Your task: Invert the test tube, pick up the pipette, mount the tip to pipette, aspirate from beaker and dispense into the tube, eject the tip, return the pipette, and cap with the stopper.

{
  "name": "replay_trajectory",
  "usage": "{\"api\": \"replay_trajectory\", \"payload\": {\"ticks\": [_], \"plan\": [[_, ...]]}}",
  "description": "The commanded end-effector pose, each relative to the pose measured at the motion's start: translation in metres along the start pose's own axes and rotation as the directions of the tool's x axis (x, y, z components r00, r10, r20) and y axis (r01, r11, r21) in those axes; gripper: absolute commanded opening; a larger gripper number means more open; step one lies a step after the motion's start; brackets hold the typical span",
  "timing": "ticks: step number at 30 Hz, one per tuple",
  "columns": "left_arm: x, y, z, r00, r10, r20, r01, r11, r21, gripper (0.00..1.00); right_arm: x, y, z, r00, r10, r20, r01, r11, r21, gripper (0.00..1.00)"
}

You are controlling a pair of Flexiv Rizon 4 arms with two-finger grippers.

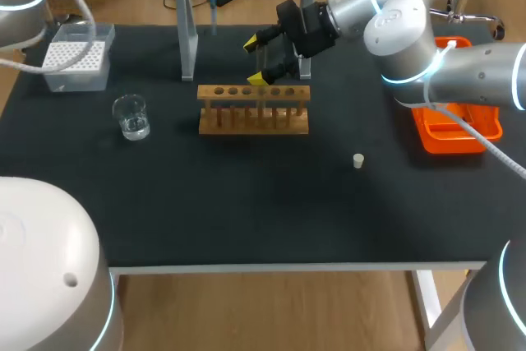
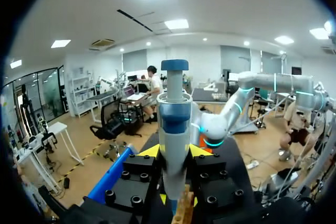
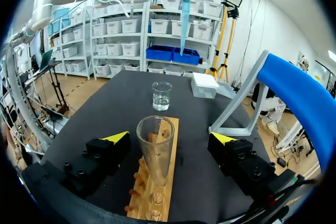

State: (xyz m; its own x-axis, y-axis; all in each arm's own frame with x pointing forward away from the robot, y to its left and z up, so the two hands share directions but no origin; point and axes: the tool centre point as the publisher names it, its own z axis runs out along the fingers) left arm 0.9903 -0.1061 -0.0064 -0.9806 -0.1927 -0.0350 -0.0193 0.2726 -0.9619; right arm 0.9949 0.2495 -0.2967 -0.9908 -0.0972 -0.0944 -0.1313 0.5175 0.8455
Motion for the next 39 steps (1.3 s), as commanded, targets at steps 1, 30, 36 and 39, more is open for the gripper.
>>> {"api": "replay_trajectory", "payload": {"ticks": [1,30,36,39], "plan": [[-0.007,-0.004,0.023,0.999,-0.009,-0.032,0.009,1.000,0.005,0.00,-0.001,0.000,-0.001,1.000,0.001,-0.004,-0.001,1.000,0.003,1.00],[0.012,-0.020,0.049,0.997,-0.017,-0.074,0.020,0.999,0.044,0.00,-0.001,0.000,-0.001,1.000,0.001,-0.004,-0.001,1.000,0.003,1.00],[0.012,-0.020,0.049,0.997,-0.017,-0.074,0.020,0.999,0.044,0.00,-0.001,0.000,-0.001,1.000,0.001,-0.004,-0.001,1.000,0.003,1.00],[0.012,-0.020,0.049,0.997,-0.017,-0.074,0.020,0.999,0.044,0.00,-0.001,0.000,-0.001,1.000,0.001,-0.004,-0.001,1.000,0.003,1.00]]}}
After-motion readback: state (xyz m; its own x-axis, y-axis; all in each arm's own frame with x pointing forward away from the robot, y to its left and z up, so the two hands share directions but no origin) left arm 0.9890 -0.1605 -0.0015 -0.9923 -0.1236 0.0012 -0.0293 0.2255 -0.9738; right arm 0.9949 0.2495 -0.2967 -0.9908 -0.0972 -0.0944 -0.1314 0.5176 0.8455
